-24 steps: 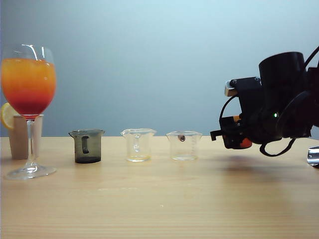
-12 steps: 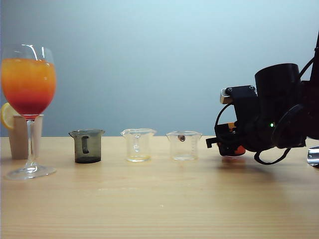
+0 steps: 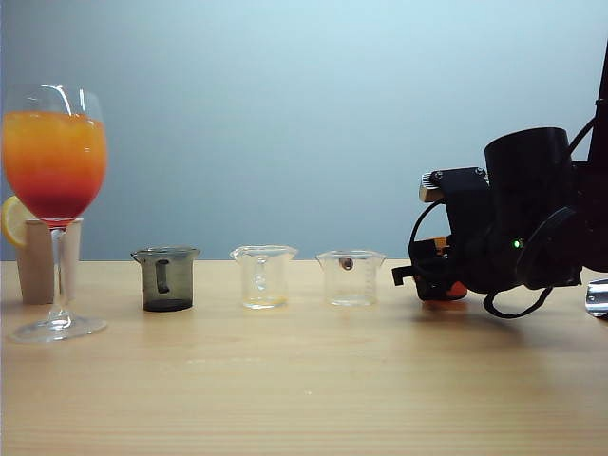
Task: Pick up the fourth measuring cup from the left, pour the grenadine inside into the goblet, and finally put the measuring cup back in its original place.
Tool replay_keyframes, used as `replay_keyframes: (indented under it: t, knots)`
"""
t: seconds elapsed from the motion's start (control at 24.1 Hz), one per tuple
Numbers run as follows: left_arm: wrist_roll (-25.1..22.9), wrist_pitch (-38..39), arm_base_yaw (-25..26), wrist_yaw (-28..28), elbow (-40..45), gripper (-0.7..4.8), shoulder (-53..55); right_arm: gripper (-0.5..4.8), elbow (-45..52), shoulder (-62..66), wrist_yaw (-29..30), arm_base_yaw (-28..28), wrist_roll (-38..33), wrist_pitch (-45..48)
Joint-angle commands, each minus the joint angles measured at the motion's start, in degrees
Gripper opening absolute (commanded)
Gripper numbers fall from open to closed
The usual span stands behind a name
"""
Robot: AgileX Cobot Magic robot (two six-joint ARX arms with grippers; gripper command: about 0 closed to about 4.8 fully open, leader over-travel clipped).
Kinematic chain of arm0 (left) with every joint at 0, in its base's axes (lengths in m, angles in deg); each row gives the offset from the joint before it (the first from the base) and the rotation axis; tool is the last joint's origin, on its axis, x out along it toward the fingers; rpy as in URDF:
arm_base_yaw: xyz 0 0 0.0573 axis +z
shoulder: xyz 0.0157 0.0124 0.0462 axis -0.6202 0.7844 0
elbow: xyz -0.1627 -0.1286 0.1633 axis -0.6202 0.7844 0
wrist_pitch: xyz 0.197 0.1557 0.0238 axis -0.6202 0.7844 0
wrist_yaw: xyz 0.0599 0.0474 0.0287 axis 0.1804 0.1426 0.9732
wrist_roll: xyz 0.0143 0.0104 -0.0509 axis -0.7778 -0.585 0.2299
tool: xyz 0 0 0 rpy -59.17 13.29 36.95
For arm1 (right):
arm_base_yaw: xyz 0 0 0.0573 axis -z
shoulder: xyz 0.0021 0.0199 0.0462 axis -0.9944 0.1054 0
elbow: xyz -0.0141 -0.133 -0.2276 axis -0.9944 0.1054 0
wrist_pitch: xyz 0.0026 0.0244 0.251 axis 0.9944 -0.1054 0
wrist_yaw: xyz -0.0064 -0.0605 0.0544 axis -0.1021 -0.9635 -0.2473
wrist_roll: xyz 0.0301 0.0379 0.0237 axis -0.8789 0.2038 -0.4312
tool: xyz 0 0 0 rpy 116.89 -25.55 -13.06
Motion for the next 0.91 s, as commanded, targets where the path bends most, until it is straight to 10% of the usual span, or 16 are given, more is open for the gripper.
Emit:
replay_keyframes:
  t: [0.04,0.29,0.91]
  knots:
    - [0.17,-0.52,0.00,-0.26,-0.07,-0.07,0.11,2.35,-0.13,-0.09,0.22,-0.02,-0.09,0.74]
    - [0.17,-0.55,0.00,-0.26,-0.07,-0.06,0.17,3.93,-0.09,-0.11,0.22,-0.02,-0.09,0.85]
    - [0.17,-0.59,0.00,-0.24,-0.07,-0.06,0.22,4.79,1.62,-3.56,0.24,-0.04,-2.84,-3.04]
